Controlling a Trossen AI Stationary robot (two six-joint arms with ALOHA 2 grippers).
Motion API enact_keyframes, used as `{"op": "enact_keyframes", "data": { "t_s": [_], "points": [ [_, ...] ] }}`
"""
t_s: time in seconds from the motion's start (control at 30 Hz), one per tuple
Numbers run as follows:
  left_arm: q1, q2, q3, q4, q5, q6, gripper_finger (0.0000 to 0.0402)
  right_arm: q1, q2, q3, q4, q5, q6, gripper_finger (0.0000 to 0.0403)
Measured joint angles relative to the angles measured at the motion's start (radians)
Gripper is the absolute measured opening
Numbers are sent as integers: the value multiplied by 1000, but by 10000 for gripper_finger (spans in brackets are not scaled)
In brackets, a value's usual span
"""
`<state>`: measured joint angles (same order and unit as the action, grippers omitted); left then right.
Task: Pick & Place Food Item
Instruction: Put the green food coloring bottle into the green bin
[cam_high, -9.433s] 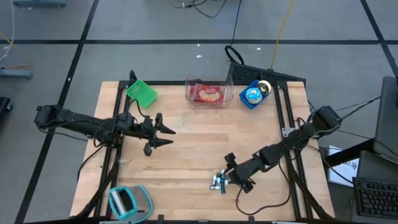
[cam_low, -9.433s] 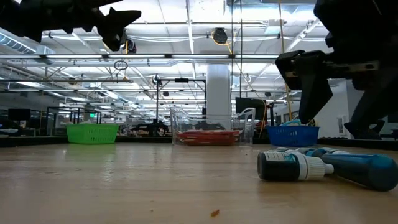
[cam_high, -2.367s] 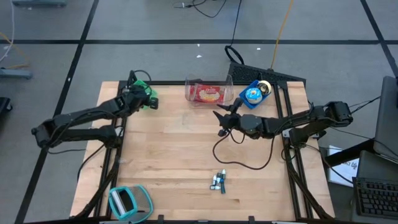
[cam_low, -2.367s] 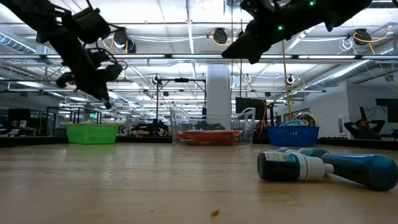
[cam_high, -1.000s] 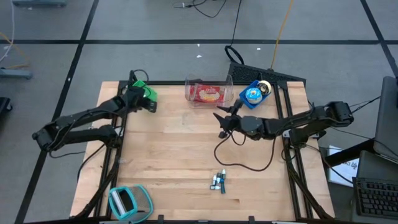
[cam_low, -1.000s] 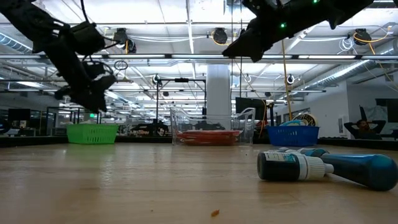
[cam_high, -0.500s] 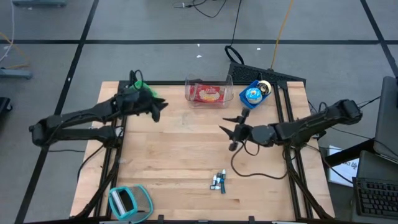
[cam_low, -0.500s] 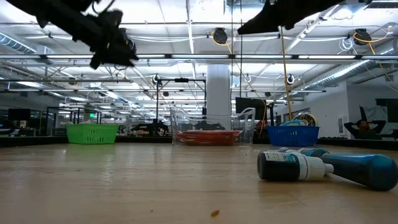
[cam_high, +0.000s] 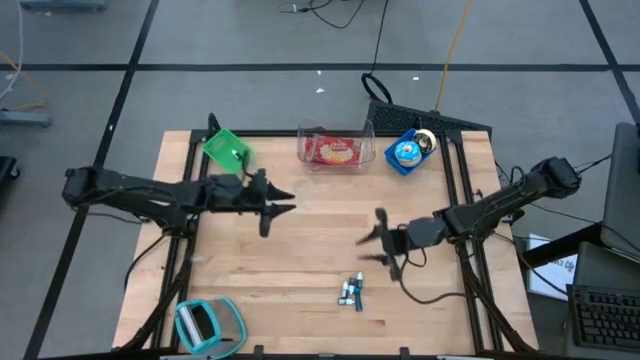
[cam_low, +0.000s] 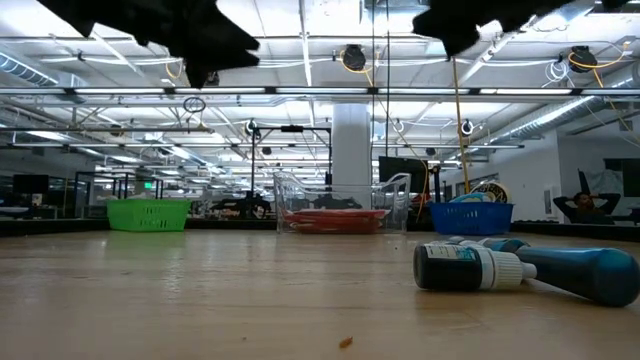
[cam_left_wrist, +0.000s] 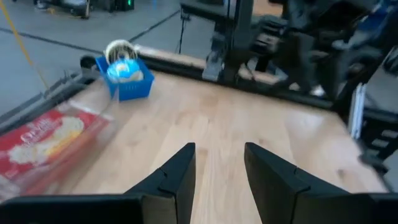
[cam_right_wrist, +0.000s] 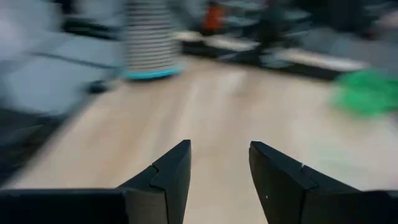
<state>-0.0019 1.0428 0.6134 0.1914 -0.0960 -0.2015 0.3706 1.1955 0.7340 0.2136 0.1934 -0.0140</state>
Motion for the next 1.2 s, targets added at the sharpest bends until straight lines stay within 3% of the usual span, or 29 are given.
{"op": "enact_keyframes", "data": {
  "t_s": [0.1,0.33,0.47,0.67,0.97,1.2],
  "points": [
    [-23,75,-1,77,-37,0,136,27,45,-37,30,-81,125,153],
    [-25,194,-1,129,-105,-5,136,137,218,-28,37,-54,418,203],
    [-25,239,-1,127,-144,-25,136,196,309,24,14,-159,563,229],
    [-23,273,-1,127,-197,-47,136,251,444,125,19,-207,589,235],
    [-19,274,-1,150,-202,-127,136,245,622,213,14,-281,615,235],
    [-20,274,-1,158,-201,-182,136,245,631,217,-55,-296,639,217]
  ]
}}
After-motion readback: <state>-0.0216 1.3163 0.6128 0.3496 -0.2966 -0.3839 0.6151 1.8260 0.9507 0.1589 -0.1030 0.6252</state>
